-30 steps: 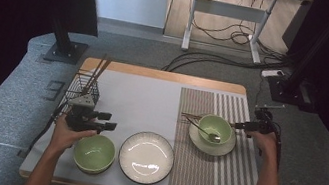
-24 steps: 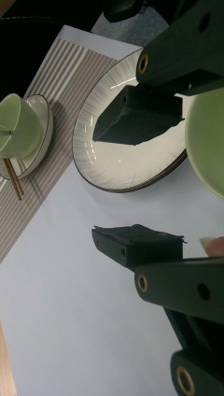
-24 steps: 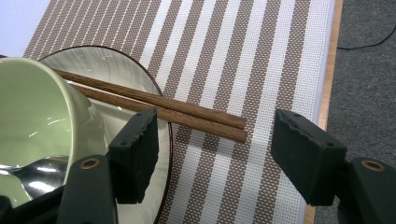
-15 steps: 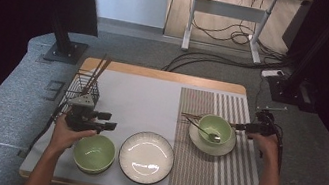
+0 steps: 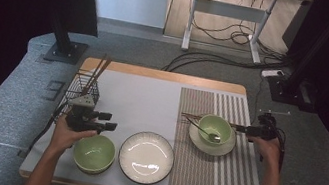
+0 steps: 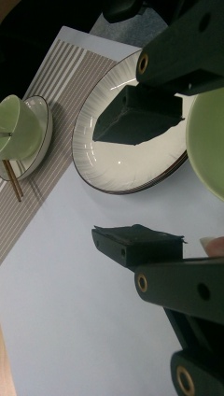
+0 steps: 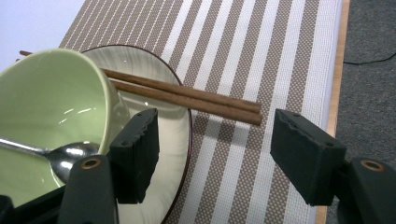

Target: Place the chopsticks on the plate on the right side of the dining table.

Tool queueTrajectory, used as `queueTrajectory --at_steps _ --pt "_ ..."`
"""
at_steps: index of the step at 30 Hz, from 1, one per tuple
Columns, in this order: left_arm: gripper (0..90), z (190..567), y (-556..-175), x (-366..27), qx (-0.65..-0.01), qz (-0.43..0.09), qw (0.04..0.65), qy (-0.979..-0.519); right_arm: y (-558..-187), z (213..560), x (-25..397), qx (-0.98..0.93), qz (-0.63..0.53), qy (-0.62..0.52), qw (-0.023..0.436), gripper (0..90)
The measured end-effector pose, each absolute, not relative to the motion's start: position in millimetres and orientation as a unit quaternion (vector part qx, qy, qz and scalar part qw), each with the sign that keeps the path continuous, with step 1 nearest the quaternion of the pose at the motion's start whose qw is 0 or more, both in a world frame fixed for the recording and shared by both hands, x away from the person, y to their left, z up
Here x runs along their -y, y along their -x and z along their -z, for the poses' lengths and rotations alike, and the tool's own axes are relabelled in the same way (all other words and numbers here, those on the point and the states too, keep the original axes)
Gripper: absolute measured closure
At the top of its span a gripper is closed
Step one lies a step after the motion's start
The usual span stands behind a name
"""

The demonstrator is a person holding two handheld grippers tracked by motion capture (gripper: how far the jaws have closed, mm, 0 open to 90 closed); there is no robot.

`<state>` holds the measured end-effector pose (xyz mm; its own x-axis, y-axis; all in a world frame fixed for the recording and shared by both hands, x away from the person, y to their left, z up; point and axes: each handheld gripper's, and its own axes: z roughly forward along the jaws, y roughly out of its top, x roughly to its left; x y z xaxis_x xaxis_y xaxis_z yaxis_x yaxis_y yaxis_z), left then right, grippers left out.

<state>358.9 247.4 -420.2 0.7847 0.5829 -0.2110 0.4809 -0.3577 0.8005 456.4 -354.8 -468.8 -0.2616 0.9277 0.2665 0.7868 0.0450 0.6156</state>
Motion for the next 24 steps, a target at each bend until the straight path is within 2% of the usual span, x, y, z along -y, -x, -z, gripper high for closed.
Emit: queueTrajectory --at_steps 24 --pt "47.0 420 -358 -246 -0.322 -0.054 0.465 -0.823 -418 482 359 -0.715 -0.37 -0.584 0.107 32.6"
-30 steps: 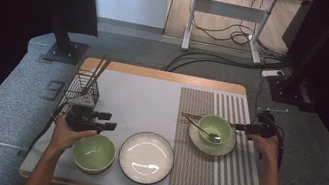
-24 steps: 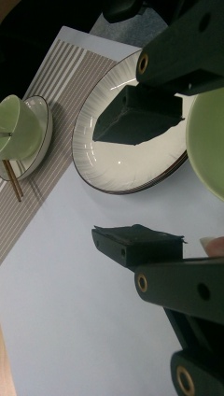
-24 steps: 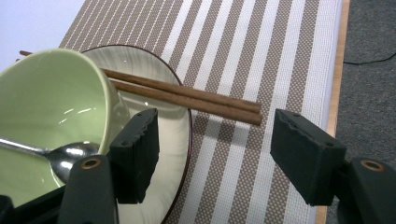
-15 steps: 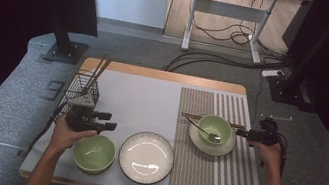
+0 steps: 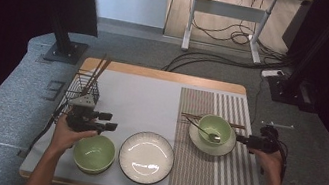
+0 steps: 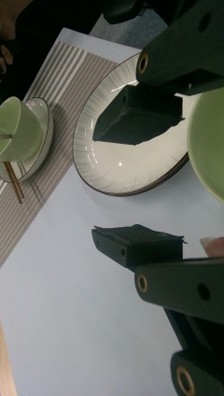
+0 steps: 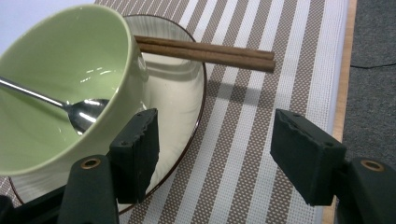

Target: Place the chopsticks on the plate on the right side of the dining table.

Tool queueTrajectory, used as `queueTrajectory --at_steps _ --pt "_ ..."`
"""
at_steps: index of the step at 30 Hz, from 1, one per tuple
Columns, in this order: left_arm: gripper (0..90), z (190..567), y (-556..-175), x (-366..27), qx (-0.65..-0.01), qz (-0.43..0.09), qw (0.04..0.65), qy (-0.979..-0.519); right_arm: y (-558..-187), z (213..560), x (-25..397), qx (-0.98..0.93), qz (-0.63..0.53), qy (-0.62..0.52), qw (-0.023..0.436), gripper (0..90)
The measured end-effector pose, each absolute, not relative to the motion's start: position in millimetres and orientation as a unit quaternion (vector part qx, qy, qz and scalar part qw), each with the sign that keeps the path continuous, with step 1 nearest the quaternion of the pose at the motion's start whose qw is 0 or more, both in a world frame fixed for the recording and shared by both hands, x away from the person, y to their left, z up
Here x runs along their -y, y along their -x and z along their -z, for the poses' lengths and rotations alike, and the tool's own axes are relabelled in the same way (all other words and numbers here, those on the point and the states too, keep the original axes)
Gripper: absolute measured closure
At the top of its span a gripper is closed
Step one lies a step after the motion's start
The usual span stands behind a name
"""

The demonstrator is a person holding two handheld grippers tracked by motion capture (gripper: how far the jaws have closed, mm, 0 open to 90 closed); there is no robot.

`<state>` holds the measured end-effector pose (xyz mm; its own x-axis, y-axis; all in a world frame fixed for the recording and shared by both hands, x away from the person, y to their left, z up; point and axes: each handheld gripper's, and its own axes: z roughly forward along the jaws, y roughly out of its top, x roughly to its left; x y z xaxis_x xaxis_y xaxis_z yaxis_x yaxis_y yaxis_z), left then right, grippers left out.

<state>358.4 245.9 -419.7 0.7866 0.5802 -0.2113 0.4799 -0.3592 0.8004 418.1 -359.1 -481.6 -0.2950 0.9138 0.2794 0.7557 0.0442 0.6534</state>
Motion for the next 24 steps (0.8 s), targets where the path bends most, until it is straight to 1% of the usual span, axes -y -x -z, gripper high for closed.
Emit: queueTrajectory --at_steps 24 --pt "47.0 420 -358 -245 -0.322 -0.054 0.465 -0.823 -405 491 356 -0.717 -0.375 -0.578 0.104 32.6"
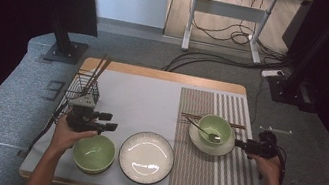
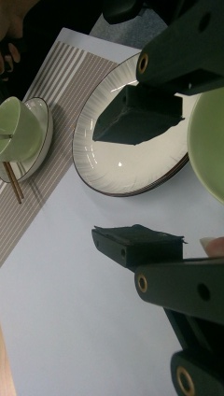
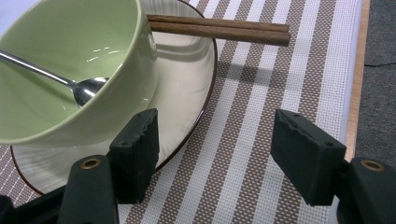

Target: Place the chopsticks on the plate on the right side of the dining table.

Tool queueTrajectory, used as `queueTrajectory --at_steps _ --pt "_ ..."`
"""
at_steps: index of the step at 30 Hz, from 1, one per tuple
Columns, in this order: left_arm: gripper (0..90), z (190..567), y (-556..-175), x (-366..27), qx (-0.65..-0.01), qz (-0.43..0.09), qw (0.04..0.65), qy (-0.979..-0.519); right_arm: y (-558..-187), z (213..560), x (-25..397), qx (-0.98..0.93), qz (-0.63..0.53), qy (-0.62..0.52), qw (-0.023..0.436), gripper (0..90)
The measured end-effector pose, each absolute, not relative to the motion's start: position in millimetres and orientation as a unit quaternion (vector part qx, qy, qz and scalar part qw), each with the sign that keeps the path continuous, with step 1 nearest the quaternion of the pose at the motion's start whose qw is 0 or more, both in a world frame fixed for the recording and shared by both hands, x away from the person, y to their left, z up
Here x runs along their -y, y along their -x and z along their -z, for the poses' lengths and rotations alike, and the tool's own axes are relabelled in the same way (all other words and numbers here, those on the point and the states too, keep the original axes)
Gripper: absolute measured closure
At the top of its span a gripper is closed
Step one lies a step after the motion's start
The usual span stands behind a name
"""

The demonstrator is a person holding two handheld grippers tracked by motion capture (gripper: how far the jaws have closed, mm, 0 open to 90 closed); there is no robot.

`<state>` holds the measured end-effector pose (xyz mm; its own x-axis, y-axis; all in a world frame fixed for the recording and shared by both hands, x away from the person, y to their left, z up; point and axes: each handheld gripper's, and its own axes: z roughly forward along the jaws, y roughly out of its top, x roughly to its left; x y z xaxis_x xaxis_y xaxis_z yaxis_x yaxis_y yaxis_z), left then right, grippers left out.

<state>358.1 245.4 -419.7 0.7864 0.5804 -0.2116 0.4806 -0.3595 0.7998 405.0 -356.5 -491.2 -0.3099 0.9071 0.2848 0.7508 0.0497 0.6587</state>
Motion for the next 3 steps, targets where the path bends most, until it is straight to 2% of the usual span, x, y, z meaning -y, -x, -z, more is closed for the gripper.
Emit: queueTrajectory --at_steps 3 --pt "47.0 419.6 -358.4 -245.4 -0.322 -0.054 0.466 -0.823 -404.0 490.8 357.1 -0.718 -0.375 -0.577 0.106 32.6"
